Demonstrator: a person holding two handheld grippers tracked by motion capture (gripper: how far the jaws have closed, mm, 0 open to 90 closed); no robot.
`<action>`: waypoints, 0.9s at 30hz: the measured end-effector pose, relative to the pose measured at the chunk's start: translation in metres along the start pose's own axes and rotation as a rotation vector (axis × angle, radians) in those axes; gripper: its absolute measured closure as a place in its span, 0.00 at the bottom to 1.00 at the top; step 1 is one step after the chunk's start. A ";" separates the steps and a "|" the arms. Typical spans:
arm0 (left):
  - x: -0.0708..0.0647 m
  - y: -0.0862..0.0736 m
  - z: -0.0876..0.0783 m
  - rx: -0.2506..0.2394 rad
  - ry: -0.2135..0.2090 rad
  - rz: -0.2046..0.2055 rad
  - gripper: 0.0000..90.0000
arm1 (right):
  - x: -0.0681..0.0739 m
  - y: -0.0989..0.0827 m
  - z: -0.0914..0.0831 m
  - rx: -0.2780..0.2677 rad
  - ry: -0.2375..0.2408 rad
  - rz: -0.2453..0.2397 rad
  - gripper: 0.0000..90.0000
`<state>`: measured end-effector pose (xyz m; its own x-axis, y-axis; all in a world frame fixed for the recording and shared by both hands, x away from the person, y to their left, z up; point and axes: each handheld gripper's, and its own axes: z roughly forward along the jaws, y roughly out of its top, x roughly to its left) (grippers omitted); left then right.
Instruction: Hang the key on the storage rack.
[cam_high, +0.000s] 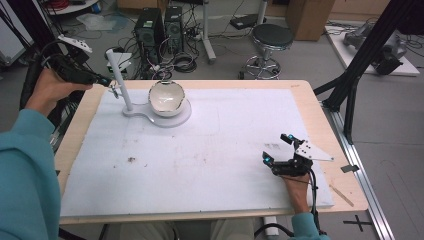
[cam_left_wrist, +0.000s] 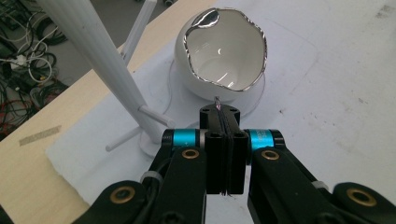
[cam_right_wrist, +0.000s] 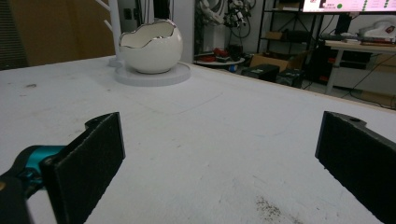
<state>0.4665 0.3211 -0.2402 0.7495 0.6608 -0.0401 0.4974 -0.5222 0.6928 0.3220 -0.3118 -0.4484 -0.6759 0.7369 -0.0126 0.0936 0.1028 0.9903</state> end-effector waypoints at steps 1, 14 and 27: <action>0.001 0.000 0.002 0.002 -0.003 0.001 0.99 | 0.000 0.000 0.000 0.001 -0.002 0.002 0.01; 0.013 -0.002 0.021 0.073 -0.017 -0.033 0.99 | 0.000 0.000 0.000 0.001 -0.002 0.003 0.01; 0.019 -0.004 0.033 0.104 -0.011 -0.064 0.99 | 0.000 0.000 0.000 0.000 -0.001 0.002 0.01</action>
<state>0.4936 0.3180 -0.2671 0.7193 0.6889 -0.0895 0.5865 -0.5331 0.6098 0.3221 -0.3120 -0.4484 -0.6749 0.7378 -0.0109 0.0948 0.1013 0.9903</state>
